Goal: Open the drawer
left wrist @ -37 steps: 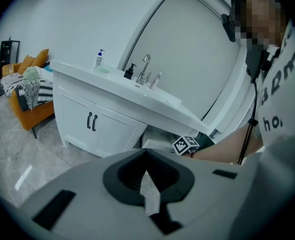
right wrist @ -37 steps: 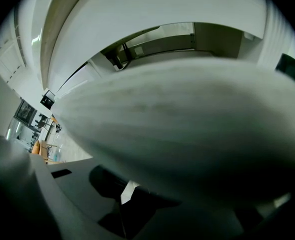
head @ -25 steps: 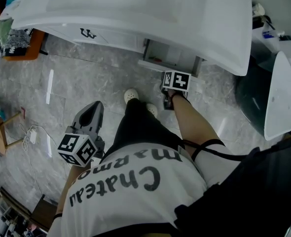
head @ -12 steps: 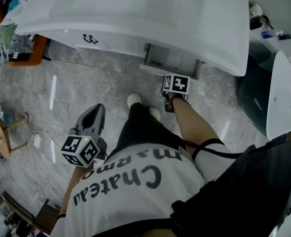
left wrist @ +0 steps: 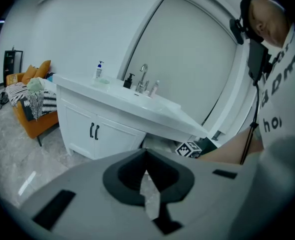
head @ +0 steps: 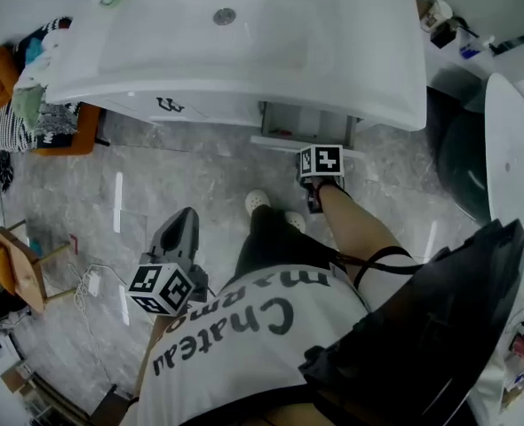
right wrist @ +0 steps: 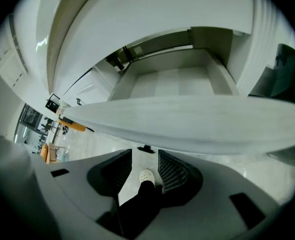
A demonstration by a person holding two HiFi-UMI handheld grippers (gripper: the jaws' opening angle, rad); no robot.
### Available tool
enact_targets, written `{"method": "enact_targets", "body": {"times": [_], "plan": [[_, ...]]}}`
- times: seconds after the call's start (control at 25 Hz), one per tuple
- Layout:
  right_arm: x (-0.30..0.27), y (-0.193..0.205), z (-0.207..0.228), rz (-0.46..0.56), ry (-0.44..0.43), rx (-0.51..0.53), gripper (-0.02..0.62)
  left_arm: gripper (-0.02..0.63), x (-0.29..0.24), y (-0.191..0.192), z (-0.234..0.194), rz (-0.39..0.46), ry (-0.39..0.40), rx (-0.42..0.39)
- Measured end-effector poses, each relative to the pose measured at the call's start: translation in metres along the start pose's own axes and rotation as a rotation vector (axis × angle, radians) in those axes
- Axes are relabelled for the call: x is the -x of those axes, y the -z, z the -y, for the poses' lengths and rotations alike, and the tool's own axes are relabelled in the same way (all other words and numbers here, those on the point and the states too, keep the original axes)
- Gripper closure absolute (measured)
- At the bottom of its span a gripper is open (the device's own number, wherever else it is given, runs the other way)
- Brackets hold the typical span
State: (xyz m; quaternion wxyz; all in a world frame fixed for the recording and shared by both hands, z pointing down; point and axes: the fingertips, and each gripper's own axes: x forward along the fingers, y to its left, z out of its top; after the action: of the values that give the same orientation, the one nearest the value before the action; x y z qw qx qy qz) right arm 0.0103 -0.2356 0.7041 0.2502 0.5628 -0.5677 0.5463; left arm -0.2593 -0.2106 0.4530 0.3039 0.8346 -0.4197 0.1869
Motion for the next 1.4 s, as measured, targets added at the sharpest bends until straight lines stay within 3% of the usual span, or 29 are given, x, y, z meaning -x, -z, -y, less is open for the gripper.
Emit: {"method": "enact_targets", "body": {"times": [0.2,0.32,0.44,0.64,0.76,1.04,1.24,1.4], "plan": [[0.048,0.004,0.014,0.079,-0.068,-0.007,0.445,0.598,-0.004,0.004,0.024,0.005,0.027,0.022],[0.091,0.006,0.032,0.144,-0.075,-0.005,0.522,0.598,-0.014,-0.002,0.044,0.007,0.07,0.007],[0.138,0.0,0.05,0.212,-0.067,-0.012,0.55,0.598,-0.03,-0.014,0.064,0.019,0.12,-0.013],[0.226,-0.021,0.062,0.408,-0.129,-0.067,0.566,0.598,-0.05,-0.032,0.102,0.042,0.206,0.006],[0.281,-0.036,0.053,0.555,-0.206,-0.038,0.575,0.598,-0.052,-0.043,0.124,0.065,0.26,0.013],[0.392,-0.037,0.034,0.85,-0.25,0.018,0.583,0.598,-0.023,-0.067,0.166,0.117,0.369,-0.061],[0.424,-0.024,0.026,0.91,-0.212,0.007,0.584,0.598,-0.002,-0.084,0.178,0.14,0.437,-0.151],[0.425,-0.005,0.008,0.923,-0.195,-0.033,0.584,0.598,0.015,-0.081,0.175,0.105,0.48,-0.204]]}}
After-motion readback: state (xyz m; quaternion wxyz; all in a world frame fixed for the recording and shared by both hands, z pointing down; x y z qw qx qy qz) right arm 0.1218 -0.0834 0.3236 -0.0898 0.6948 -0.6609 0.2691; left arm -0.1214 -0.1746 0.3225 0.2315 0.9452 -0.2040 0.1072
